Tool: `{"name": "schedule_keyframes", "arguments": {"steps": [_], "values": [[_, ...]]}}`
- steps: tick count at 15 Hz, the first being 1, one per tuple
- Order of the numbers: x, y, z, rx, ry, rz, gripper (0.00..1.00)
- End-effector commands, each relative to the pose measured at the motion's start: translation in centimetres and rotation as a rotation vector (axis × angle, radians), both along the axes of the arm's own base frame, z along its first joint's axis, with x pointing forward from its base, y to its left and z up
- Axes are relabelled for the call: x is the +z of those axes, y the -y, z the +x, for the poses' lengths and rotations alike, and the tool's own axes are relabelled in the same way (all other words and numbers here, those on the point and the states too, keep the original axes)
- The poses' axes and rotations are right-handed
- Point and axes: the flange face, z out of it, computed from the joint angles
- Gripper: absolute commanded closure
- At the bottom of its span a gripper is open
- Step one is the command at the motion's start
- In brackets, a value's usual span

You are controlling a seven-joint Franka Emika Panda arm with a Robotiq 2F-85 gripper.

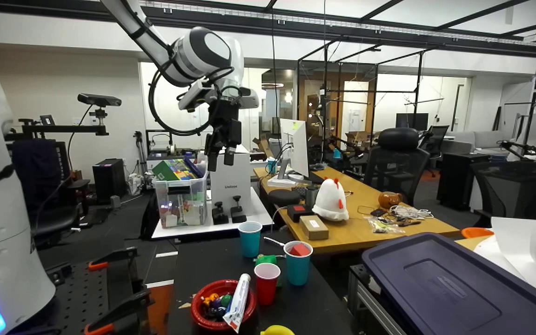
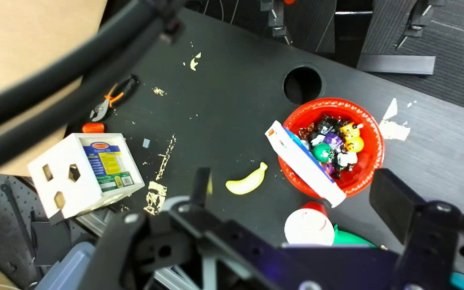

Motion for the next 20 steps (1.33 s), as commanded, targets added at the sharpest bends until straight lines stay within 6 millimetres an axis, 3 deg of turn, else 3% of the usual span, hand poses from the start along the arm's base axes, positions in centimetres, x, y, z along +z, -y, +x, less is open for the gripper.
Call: {"name": "schedule_keyframes", "arguments": {"steps": [1,15,20], "values": [[0.0,0.0,0.0,0.000,0.000,0.000,0.00],[0.0,0.0,0.0,0.000,0.001,0.001,0.00],[-3.0,2.5,3.0,-0.034,0.072,0.072,0.00]]}}
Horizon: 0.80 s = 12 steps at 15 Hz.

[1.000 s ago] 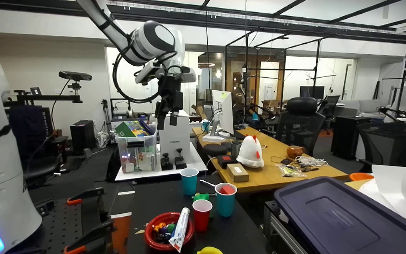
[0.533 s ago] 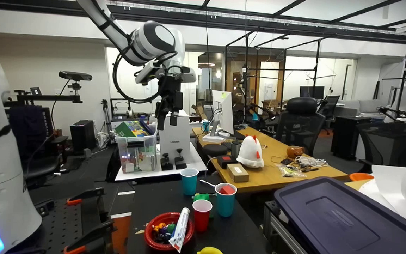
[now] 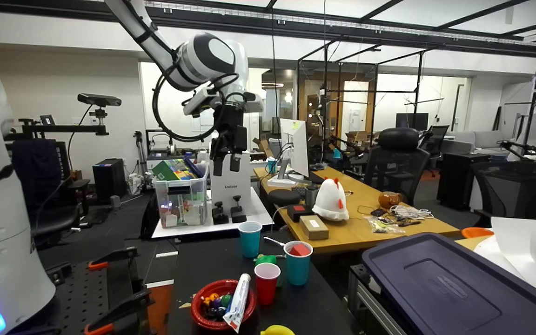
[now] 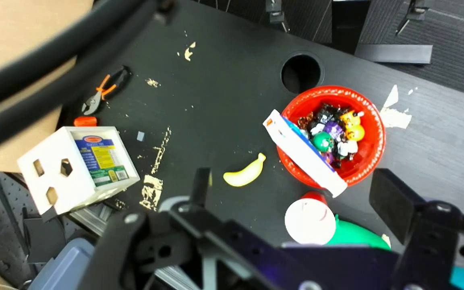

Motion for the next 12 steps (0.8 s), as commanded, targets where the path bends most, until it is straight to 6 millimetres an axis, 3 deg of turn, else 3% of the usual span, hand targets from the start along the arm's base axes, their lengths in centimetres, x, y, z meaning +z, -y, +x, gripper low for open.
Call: {"name": "schedule_keyframes", "arguments": {"steps": [1,6,12], "values": [[-2.5,2.0,2.9,-0.038,0.075,0.081,0.00],[-6.1,2.1,7.0,-0.030,0.224,0.248,0.00],[-8.3,-2.3,10.0,-0.075,0.243,0.429,0.00]]}}
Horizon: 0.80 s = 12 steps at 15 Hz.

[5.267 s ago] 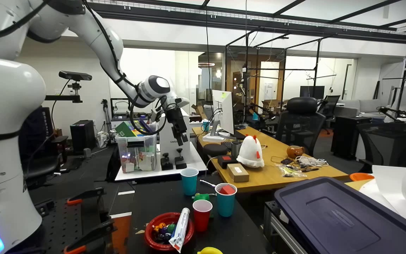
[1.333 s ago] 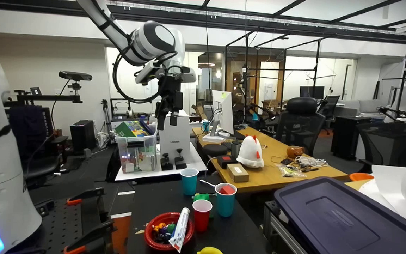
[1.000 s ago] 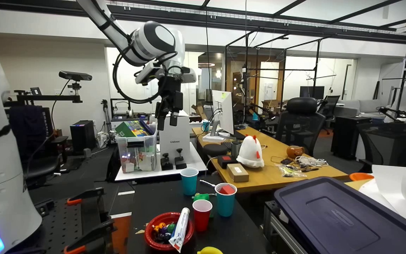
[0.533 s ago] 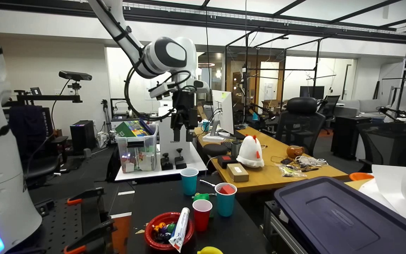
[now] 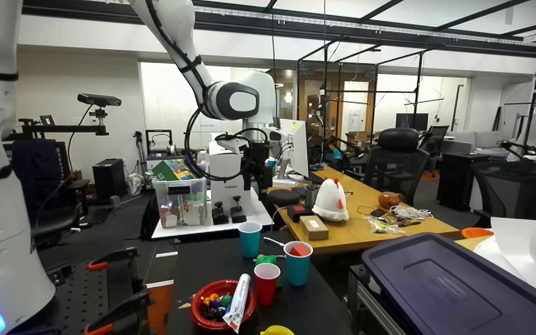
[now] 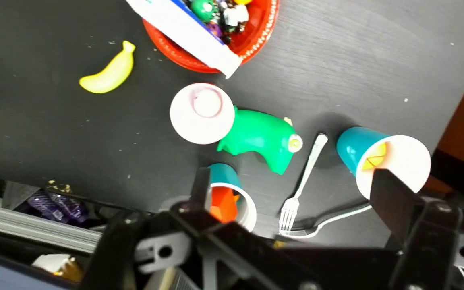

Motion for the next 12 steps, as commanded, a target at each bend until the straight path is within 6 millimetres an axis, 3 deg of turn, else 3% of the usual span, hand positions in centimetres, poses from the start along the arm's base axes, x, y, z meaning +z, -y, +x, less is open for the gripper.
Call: {"name": "schedule_keyframes", "arguments": {"steps": [1,7,12], "values": [[-0.6,-2.9,2.0,0.003,0.010,0.085,0.00],[-2.9,-6.1,4.2,-0.029,-0.023,0.159,0.00],[-5.8,-6.9,5.9,-0.126,-0.056,0.199,0.00]]}}
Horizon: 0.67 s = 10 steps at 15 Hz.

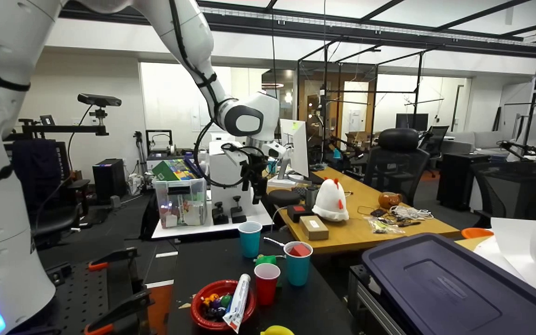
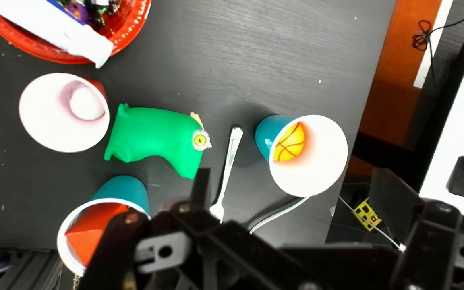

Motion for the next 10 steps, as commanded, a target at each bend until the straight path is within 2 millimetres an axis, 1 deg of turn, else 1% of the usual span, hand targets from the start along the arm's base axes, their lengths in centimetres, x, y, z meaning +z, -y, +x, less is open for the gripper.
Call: {"name": "schedule_keyframes", "arguments": {"steps": [1,6,10], "values": [[-1.6,-0.5,1.7,-0.081,-0.033,0.032,0.00],[-4.1,-0.6,2.4,-0.158,-0.089,0.049,0.00],[-5.2,-0.2,1.9,-0.191,-0.102,0.018,0.00]]}}
